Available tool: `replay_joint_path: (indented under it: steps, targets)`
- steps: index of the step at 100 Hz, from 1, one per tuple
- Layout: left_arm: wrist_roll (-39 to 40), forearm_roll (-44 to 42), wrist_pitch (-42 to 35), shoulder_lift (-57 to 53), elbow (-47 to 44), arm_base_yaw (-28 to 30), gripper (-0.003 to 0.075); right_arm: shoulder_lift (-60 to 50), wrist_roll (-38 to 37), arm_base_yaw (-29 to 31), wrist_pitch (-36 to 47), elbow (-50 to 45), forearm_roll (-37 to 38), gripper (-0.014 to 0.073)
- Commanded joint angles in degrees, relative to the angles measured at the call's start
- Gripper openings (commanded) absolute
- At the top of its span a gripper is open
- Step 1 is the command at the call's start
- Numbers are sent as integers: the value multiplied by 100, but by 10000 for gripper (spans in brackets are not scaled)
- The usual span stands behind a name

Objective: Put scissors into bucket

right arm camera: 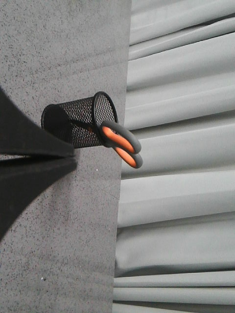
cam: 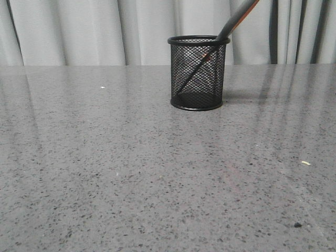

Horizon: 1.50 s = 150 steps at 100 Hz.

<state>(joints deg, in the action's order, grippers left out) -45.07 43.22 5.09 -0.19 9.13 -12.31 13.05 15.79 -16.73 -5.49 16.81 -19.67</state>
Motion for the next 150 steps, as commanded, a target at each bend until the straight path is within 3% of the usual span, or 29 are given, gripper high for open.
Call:
replay_joint_path:
  steps: [1,23,34,39,49,56,76,96,150]
  targets:
    - [62,93,-293,-136,151,11,-20,34,14,23,459,144,-34,-56]
    - [62,81,-293,-136,151,11,-20,34,14,23,459,144,-34,-56]
    - [127,-448,-264,-136,151,24,-20,34,14,23,459,144,-34,-56]
    - [710,-1191,-224,-136,103,35,-20,34,14,23,459,144,-34,-56]
    - [3139,-3345,-215,-136,-115,213,-20,34,14,23,459,144,-34,-56]
    - [3967,-3890,-211,-136,-378,395,-20,34,14,23,459,144,-34,-56]
    - [3998,-3755,-420,-149,-1164,720,-20,34,14,23,459,144,-34,-56]
    - [3998,-3705,-71,-149,-1151,672,-20,34,14,23,459,144,-34,-56]
    - [3998,-3705,-94,-149,-1143,672,-20,34,14,23,459,144,-34,-56]
